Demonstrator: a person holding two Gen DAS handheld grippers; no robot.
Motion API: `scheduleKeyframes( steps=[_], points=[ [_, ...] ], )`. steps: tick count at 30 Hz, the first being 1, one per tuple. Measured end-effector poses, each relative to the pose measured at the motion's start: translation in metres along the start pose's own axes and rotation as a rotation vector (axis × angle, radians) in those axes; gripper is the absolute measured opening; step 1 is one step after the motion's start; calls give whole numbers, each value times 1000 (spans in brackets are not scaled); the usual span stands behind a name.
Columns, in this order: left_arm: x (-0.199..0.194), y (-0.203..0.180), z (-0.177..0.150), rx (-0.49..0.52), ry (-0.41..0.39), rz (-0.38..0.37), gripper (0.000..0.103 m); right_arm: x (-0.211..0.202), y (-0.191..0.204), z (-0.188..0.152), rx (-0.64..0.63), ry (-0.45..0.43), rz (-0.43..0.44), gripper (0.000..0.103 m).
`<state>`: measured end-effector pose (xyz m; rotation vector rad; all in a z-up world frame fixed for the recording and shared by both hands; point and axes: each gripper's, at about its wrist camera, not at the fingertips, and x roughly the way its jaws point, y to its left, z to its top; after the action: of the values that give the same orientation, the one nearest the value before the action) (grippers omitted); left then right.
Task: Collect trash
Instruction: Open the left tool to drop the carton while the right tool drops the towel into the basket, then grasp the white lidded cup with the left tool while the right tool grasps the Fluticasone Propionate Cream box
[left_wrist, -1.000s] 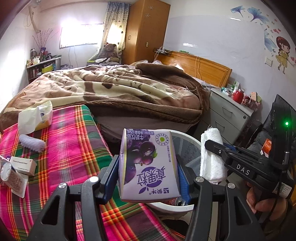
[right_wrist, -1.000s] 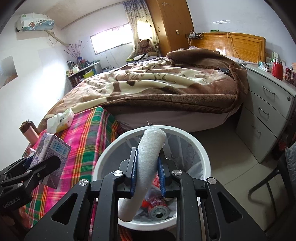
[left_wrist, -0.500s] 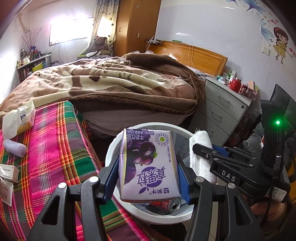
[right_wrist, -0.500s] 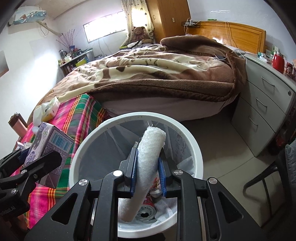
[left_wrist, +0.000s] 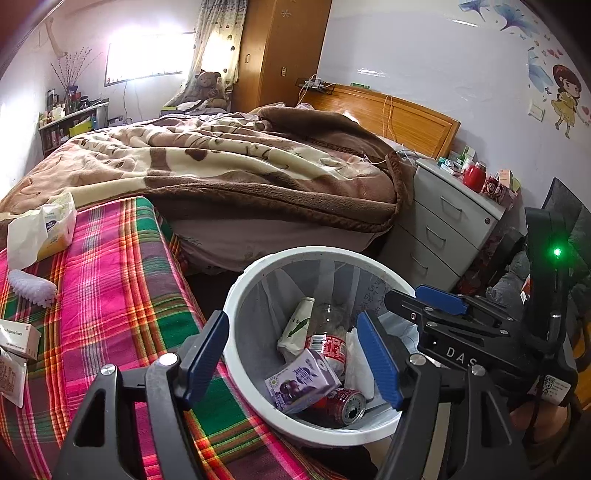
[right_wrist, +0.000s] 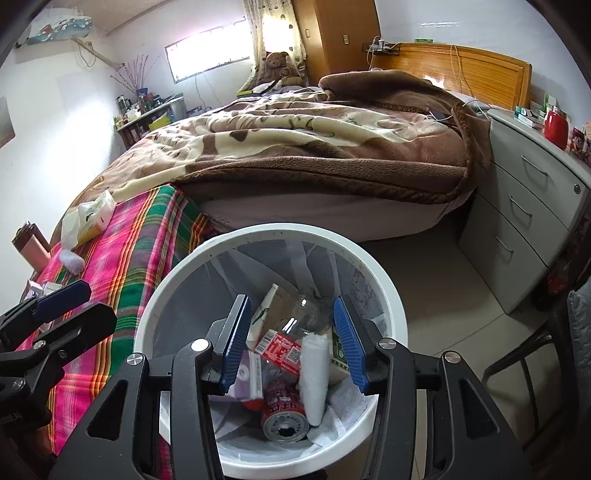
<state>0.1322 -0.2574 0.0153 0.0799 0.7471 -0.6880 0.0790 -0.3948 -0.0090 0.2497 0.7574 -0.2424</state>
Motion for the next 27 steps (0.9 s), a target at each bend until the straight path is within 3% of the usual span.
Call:
scheduleKeyframes(
  steps=[17, 27],
  points=[
    [-40, 49, -13, -69, -63, 77, 76, -9, 34, -2, -36, -45, 57, 59],
    [-71, 97, -24, -132, -119, 203, 76, -5, 72, -6, -84, -54, 113, 60]
  ],
)
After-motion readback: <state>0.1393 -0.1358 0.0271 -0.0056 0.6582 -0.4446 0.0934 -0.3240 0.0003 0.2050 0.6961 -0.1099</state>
